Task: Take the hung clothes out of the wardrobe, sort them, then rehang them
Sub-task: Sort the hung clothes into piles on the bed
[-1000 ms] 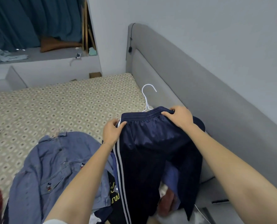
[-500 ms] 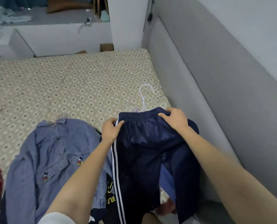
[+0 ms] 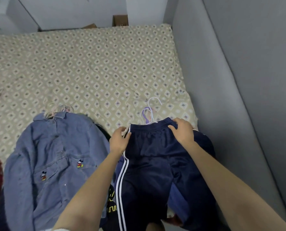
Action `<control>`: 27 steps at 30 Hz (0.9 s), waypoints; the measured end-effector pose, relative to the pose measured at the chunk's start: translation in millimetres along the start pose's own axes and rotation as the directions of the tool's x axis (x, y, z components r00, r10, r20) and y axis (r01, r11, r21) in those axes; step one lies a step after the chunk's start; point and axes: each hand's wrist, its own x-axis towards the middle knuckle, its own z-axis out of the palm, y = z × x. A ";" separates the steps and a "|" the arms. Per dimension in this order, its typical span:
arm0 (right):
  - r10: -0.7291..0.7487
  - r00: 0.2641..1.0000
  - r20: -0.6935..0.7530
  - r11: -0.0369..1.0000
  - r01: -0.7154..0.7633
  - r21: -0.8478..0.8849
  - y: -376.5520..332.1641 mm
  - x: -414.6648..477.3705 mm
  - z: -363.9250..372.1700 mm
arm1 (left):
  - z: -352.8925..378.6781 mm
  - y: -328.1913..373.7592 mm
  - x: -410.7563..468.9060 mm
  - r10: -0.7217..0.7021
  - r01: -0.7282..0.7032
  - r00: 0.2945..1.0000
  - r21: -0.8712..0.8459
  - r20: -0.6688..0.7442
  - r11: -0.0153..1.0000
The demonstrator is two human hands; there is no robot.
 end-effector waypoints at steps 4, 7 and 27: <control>-0.003 1.000 0.029 0.987 0.008 -0.162 -5.0 4.2 10.7 | -8.5 -9.4 -6.2 0.085 -0.083 0.996 0.061 -0.021 0.995; -0.078 0.997 0.000 0.963 0.075 -0.258 -23.4 -0.8 15.2 | -22.8 -21.4 -10.0 0.174 -0.168 0.984 0.141 -0.035 0.976; -0.246 0.969 -0.038 0.910 0.217 -0.352 -257.1 -150.9 85.8 | -248.4 -155.1 -71.0 0.360 -0.325 0.933 0.427 -0.001 0.844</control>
